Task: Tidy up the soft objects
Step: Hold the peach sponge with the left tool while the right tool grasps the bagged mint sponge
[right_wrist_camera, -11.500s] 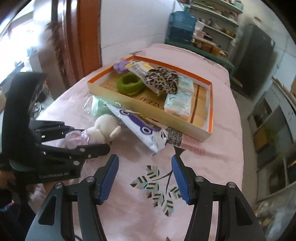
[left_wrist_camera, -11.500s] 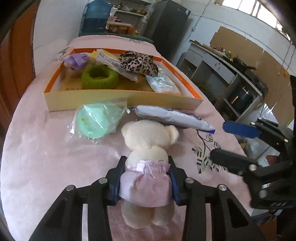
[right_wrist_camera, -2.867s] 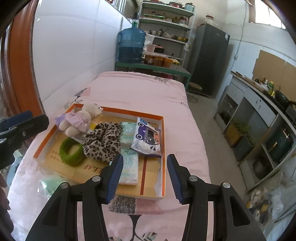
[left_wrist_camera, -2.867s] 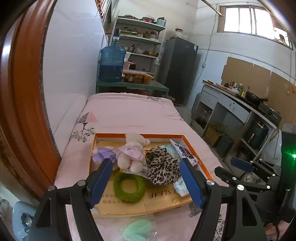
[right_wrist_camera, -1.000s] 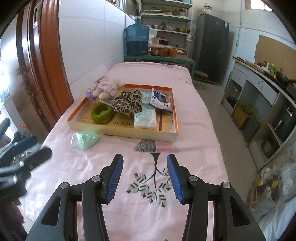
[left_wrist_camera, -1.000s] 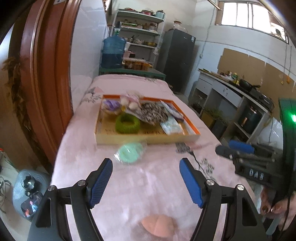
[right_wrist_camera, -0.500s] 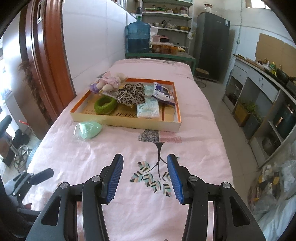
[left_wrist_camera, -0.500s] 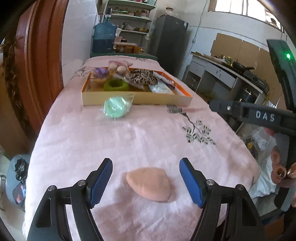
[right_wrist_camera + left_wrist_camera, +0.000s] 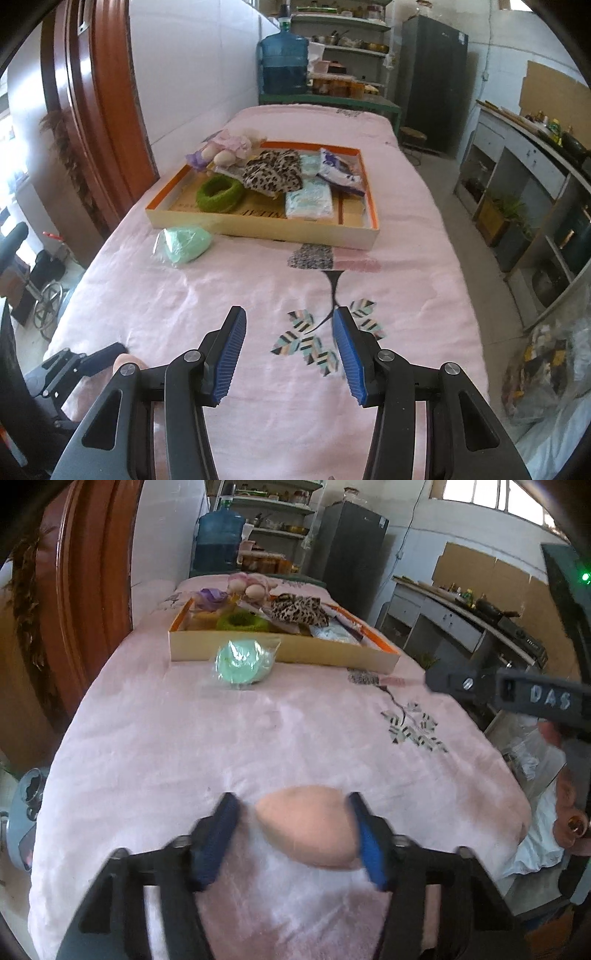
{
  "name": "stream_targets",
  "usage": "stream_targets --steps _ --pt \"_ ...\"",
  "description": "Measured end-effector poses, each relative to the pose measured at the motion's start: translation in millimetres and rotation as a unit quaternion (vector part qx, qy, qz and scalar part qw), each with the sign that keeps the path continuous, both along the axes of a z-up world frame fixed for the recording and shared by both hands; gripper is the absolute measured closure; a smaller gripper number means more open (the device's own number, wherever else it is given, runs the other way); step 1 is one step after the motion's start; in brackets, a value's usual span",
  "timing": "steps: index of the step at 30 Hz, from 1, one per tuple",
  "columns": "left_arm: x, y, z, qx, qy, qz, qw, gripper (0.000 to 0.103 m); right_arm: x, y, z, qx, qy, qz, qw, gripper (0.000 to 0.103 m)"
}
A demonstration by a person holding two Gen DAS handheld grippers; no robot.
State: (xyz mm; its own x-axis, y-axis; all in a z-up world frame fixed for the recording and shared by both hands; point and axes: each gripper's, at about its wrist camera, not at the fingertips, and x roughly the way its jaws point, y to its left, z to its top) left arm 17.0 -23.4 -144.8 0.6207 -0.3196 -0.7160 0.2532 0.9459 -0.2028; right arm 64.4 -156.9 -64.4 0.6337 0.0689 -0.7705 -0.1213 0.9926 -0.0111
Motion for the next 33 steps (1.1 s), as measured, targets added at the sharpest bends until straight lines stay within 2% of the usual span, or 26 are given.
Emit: stream_targets --steps 3,9,13,15,16,17,18,22,27,33 --pt "0 4 2 -0.020 -0.007 -0.005 0.9998 0.055 4 5 -6 0.009 0.010 0.007 1.000 0.052" --pt "-2 5 10 -0.024 -0.027 -0.004 0.9993 0.056 20 25 -16 0.051 0.029 0.043 0.997 0.052" --pt "-1 17 23 -0.015 -0.052 0.016 0.9984 0.056 37 43 -20 0.083 0.038 0.073 0.993 0.052" --pt "2 27 26 -0.013 -0.057 0.030 0.9978 0.056 51 55 -23 0.101 0.042 0.085 0.990 0.046" --pt "3 33 26 -0.014 -0.058 0.038 0.9975 0.056 57 60 -26 0.107 0.044 0.087 0.989 0.036" --pt "5 39 26 -0.016 -0.057 0.046 0.9972 0.056 65 65 -29 0.114 0.050 0.089 0.988 0.031" --pt "7 45 26 -0.018 -0.056 0.053 0.9969 0.056 71 68 -32 0.122 0.055 0.089 0.987 0.030" --pt "12 66 27 -0.024 -0.056 0.076 0.9952 0.056 102 73 -44 0.185 0.079 0.052 0.978 0.029" --pt "19 80 27 -0.024 -0.061 0.091 0.9936 0.056 130 78 -63 0.229 0.115 -0.019 0.967 0.029" --pt "25 93 26 -0.021 -0.062 0.101 0.9927 0.056 147 98 -69 0.203 0.113 -0.053 0.971 0.029"
